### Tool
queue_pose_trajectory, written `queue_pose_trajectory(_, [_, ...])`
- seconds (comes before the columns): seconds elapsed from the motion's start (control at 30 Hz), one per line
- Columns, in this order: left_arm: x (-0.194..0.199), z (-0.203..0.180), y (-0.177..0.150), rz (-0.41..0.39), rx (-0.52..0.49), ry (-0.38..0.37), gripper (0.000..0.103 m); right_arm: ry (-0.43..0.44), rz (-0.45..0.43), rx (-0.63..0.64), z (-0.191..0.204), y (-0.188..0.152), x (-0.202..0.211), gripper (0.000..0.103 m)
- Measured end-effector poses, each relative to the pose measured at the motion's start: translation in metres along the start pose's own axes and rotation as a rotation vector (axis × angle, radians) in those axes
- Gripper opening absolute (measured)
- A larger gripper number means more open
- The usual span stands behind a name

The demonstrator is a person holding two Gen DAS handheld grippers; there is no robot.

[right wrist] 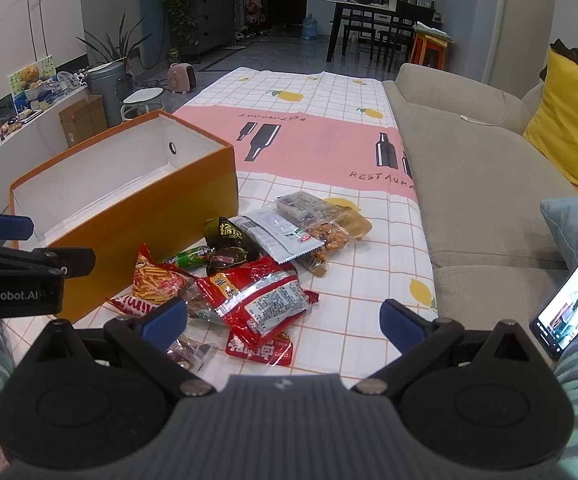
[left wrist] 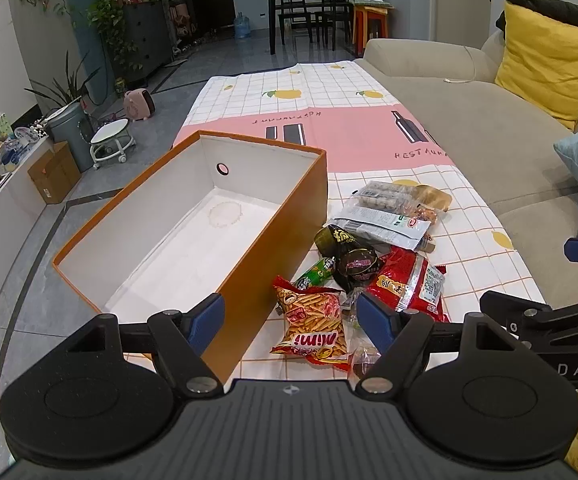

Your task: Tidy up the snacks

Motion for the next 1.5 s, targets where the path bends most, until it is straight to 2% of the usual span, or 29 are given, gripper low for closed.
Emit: queue_pose_trajectory(1.5, [0.0006,-0.0014,0.0011,0.008,-0.001,0.003,0.088,-0.019,0.021,-0.010,-0.0033,-0.0028,-0.0025,0.099])
Point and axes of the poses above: each gripper's, at about its wrist camera, not at the fingertips, and x roughly against the way its jaws point, z to its left, y to its top, the point moved 4 cm from there along -x, roughly the way its jaws point, and after that the axes turned 13 degrees about -z, right-handed, at the moved point
